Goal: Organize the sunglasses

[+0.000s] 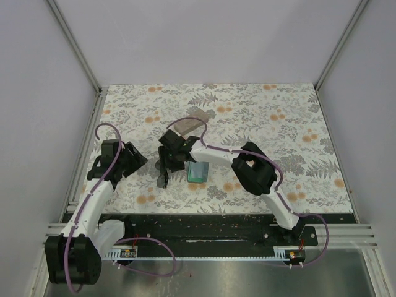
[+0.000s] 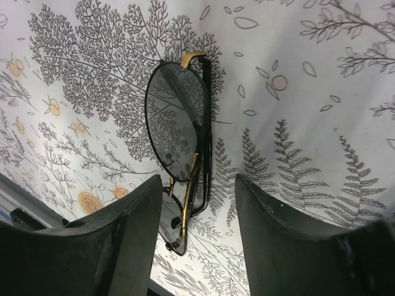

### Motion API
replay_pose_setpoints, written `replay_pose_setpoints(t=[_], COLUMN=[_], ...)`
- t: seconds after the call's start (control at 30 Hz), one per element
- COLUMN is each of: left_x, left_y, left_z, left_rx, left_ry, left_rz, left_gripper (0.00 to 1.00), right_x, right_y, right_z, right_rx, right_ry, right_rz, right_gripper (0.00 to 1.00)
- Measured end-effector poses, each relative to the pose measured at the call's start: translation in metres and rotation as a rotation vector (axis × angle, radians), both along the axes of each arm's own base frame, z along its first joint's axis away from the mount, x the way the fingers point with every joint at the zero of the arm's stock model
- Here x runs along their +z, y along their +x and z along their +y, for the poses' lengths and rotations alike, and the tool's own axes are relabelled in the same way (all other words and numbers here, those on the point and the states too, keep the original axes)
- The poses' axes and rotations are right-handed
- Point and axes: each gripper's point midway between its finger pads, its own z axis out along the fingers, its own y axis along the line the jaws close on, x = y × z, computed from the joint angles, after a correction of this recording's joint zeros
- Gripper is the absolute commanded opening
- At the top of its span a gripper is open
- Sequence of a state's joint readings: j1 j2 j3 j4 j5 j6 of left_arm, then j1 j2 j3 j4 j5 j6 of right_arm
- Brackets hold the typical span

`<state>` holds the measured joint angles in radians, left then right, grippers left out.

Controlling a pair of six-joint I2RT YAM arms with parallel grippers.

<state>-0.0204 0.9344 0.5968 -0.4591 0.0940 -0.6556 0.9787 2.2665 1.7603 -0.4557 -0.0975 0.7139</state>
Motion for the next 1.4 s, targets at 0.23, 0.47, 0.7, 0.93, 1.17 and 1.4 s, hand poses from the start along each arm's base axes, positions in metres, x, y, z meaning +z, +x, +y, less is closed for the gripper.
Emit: replay_pose_setpoints(t=[0.23,0.47,0.7,0.93,1.17,1.4], left_x=[0.003,0.002,0.002,0.001,0.007,0.0], left_y=[-0.002,-0.003,-0.004,-0.004,0.005,0.001], left_z=[0.004,0.004,0.002,0.0,0.012,0.023], left_rx=[0.016,0.01,-0.004,-0.01,0.019,0.049], left_ry=[0.003,0.004,-0.002,-0.007,0.006,0.013], left_rz=[-0.008,-0.004,-0.002,0.002,0.004,0.054], left_gripper=[0.6,0.59,0.59,0.6,0.6,0.61], right_x=[-0.004,-0.002,0.011,0.025,0.051,0.038], right_y=[-0.009,-0.009,0.015,0.042,0.033,-0.005], right_z=[0.011,0.019,-0.009,-0.068,-0.055,-0.03], right_rx=[0.016,0.013,-0.017,0.002,0.11,0.203], right_ry=[-0.053,-0.089,-0.257,-0.587,-0.815,-0.752], right_rz=[-0.031,-0.072,-0.22,-0.44,-0.72,-0.688], right_gripper=[0.48,0.2,0.2,0.42,0.86,0.84])
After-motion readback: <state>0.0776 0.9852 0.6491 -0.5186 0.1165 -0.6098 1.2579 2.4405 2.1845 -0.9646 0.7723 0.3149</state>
